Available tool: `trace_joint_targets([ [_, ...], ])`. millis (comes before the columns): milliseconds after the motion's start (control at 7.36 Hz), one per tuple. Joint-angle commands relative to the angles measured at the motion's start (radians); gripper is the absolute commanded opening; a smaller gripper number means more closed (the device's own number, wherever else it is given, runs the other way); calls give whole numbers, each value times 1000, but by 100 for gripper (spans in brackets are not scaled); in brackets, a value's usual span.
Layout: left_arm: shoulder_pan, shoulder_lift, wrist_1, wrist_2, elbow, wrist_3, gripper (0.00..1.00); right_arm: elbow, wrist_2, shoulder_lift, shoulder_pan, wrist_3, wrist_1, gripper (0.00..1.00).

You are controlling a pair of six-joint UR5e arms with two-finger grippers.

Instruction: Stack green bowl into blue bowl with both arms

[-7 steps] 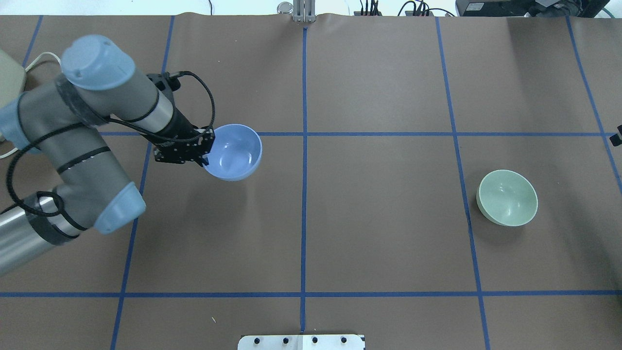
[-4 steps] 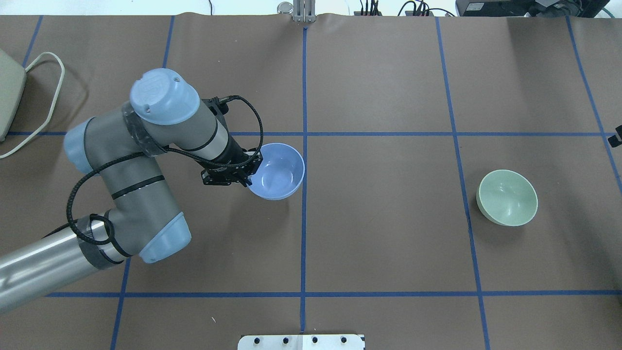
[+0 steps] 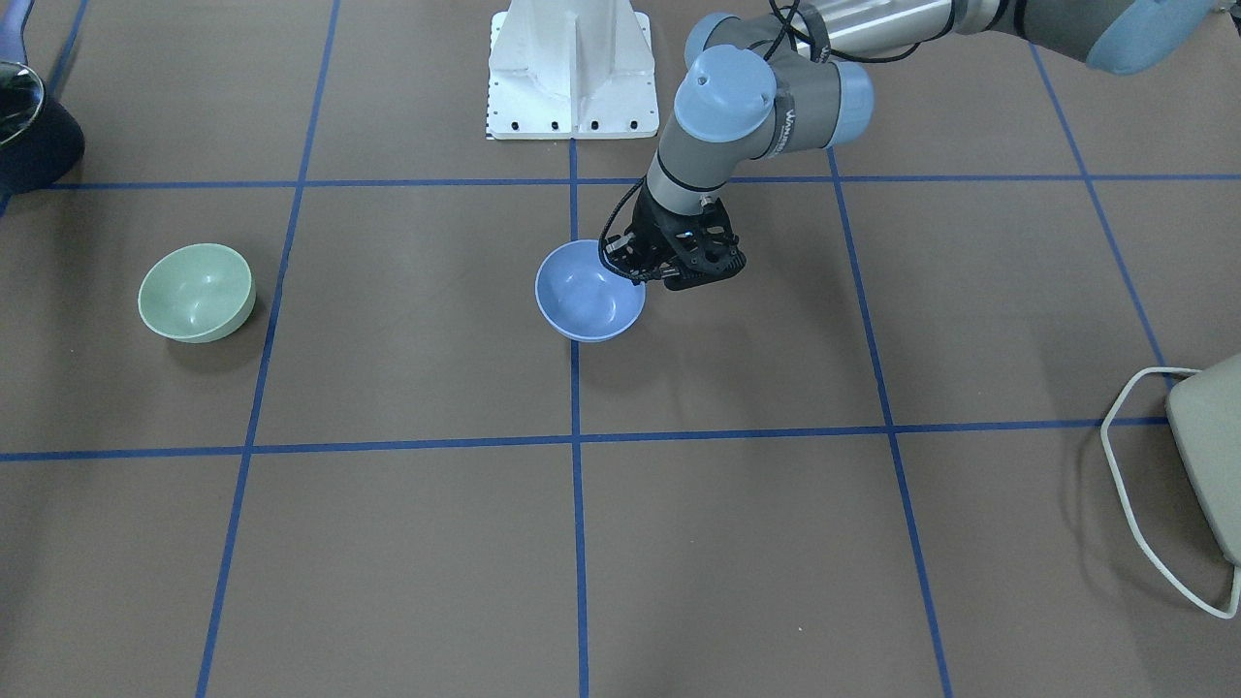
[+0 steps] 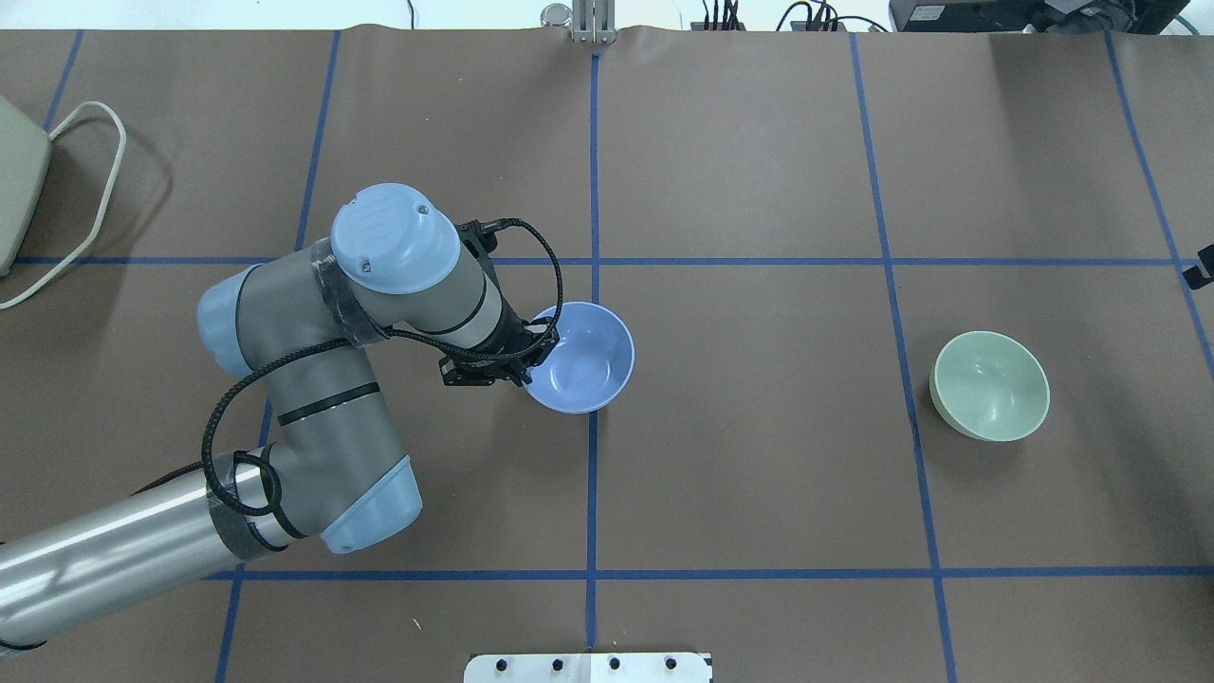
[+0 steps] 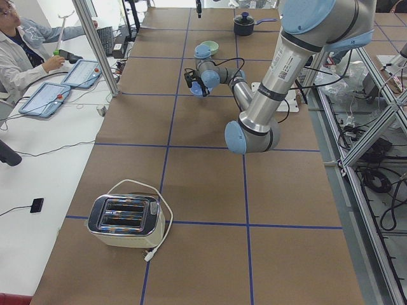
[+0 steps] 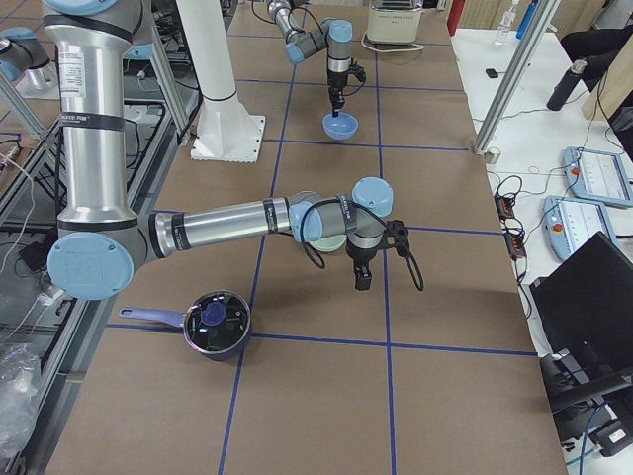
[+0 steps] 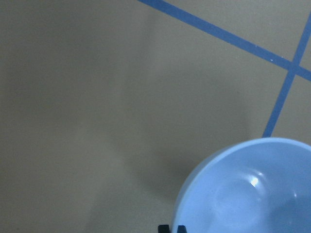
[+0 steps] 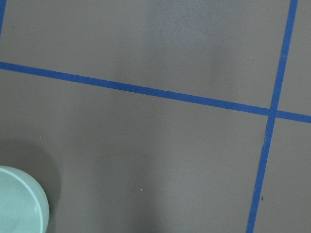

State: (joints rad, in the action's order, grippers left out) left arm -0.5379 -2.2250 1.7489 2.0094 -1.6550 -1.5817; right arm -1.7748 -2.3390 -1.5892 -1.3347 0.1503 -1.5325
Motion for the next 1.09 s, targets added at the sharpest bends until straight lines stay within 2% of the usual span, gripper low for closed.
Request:
trace_joint_targets([
  [0, 44, -4, 3, -41, 6, -11, 9, 0, 1, 0, 3, 0, 0, 100],
  [136, 64, -4, 9, -72, 9, -15, 9, 0, 1, 0, 6, 0, 0, 100],
  [407, 65, -4, 11, -73, 9, -15, 10, 0, 1, 0, 9, 0, 0, 100],
  [543, 65, -4, 14, -73, 9, -11, 25, 0, 1, 0, 9, 0, 0, 100],
  [679, 65, 2, 32, -75, 9, -4, 73, 0, 1, 0, 11, 0, 0, 100],
  [815, 65, 5, 34, -77, 8, -4, 95, 2, 1, 2, 11, 2, 0, 100],
  [951, 64, 5, 34, -77, -3, -3, 97, -6, 1, 12, 12, 0, 0, 100],
])
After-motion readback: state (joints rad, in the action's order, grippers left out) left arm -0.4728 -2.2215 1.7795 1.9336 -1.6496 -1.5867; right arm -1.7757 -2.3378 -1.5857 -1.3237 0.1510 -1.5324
